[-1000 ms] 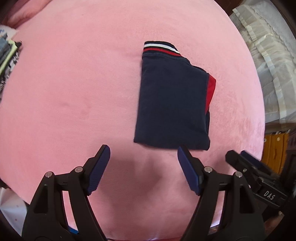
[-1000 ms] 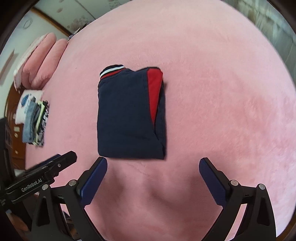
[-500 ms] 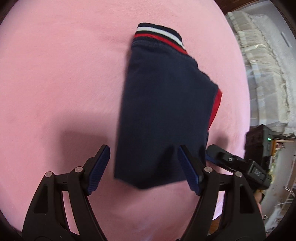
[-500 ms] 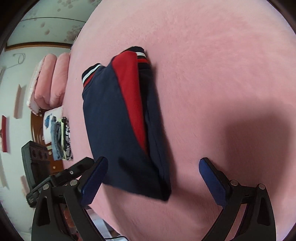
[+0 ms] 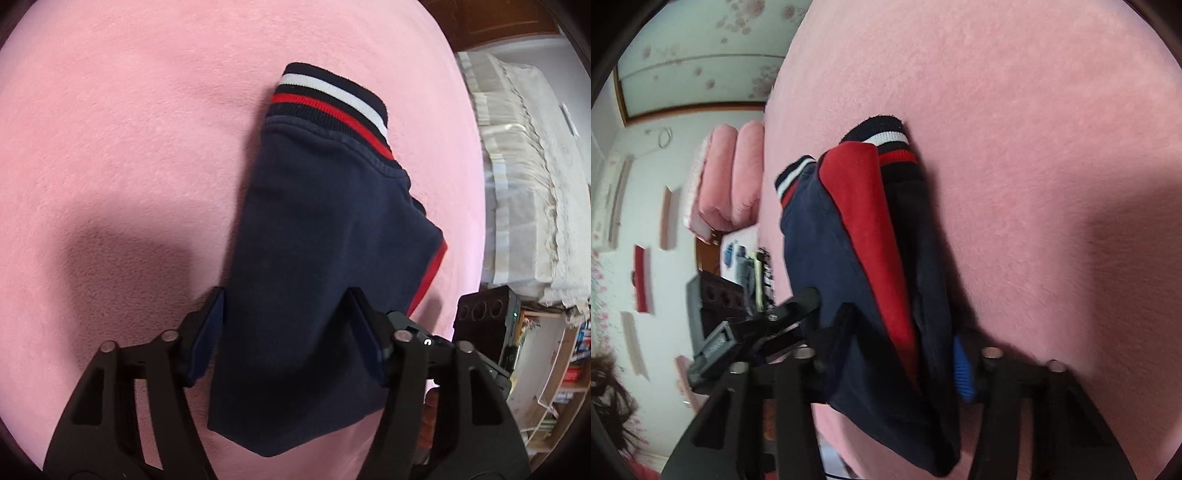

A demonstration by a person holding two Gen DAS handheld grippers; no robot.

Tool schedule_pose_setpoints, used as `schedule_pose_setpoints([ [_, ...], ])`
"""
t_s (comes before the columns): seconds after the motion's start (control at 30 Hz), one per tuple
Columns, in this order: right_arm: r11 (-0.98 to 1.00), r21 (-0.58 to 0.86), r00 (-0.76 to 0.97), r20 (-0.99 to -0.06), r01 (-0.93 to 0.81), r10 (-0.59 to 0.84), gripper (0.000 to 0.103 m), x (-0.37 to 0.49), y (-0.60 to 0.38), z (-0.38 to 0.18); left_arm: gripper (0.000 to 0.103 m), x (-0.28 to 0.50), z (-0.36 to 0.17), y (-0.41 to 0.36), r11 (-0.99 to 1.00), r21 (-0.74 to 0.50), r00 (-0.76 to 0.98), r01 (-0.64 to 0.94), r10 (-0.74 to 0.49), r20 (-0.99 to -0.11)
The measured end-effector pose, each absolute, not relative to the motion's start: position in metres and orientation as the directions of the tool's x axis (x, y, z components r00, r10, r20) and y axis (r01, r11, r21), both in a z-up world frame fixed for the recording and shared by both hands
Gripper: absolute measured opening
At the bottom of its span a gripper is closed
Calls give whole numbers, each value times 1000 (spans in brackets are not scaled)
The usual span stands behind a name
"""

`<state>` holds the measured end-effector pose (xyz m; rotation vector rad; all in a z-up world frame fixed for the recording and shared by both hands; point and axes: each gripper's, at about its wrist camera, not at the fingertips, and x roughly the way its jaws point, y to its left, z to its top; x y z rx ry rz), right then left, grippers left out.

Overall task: Fold large clothes
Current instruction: 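Grasp the folded jacket bundle with both grippers and lift it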

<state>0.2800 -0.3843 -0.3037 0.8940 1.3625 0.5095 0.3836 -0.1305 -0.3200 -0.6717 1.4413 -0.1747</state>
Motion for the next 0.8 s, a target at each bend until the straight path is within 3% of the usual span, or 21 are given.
schedule_pose_setpoints([
  [0.23, 596, 789, 221, -615, 151, 757, 26, 271, -376, -285, 40, 370, -305, -123, 777, -552, 200, -303, -514, -834],
  [0.5, 616, 783, 203, -620, 90, 758, 23, 251, -356, -243, 38, 337, -257, -108, 782, -521, 236, -343, -465, -853],
  [0.8, 611, 779, 38, -613, -139, 789, 23, 237, -250, -188, 38, 247, -183, -34, 739, -458, 318, -493, -337, -886],
])
